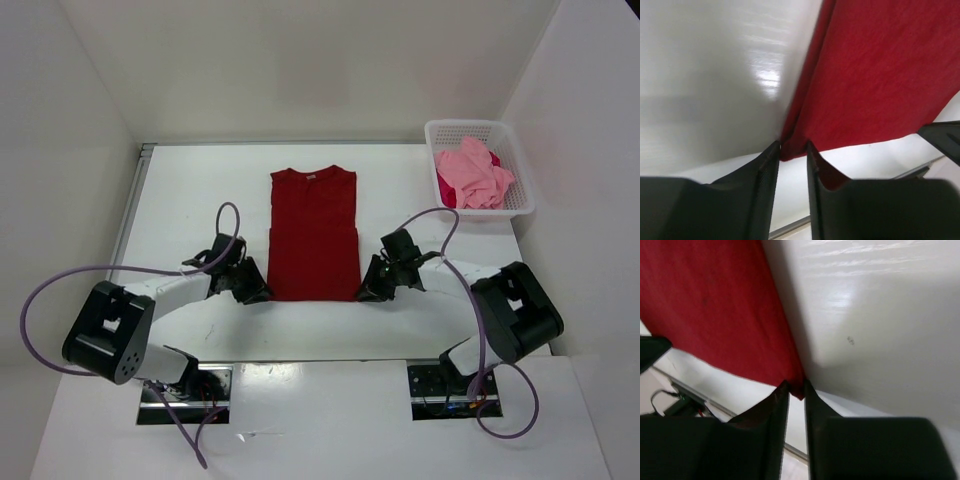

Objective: Fold and stack the t-shirts
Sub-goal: Grab one side of the 2/3 rectangular tshirt with both arms, then fold the long partially folded tshirt into a neat square

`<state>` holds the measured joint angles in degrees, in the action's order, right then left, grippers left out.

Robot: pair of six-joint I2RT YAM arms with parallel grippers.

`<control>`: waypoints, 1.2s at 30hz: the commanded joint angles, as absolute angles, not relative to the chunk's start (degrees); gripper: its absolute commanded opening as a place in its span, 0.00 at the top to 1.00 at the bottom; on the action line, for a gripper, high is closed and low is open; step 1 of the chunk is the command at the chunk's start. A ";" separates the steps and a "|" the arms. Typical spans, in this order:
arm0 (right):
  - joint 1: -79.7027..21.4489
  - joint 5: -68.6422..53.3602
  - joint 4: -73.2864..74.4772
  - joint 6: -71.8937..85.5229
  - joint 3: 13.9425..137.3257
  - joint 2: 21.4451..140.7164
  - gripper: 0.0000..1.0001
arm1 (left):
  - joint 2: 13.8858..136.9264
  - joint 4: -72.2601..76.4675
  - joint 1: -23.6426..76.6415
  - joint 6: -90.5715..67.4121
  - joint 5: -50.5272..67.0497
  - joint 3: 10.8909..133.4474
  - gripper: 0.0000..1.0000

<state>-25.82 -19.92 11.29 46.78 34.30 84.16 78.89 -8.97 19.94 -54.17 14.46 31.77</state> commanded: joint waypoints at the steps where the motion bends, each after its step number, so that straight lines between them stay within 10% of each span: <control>1: -25.84 -18.11 8.35 46.49 33.92 85.69 0.80 | 81.90 -6.86 19.86 -52.92 16.69 33.75 0.68; 5: -25.84 -18.11 10.81 47.02 33.93 82.72 0.96 | 81.66 -8.16 19.86 -52.38 17.23 34.98 0.88; 18: -31.74 -20.38 30.21 60.04 28.99 47.91 1.00 | 53.80 -29.87 19.86 -56.78 19.09 36.79 1.00; 36: -7.39 -22.07 24.79 29.27 80.05 105.19 1.00 | 107.03 -16.44 13.89 -48.96 10.73 84.80 1.00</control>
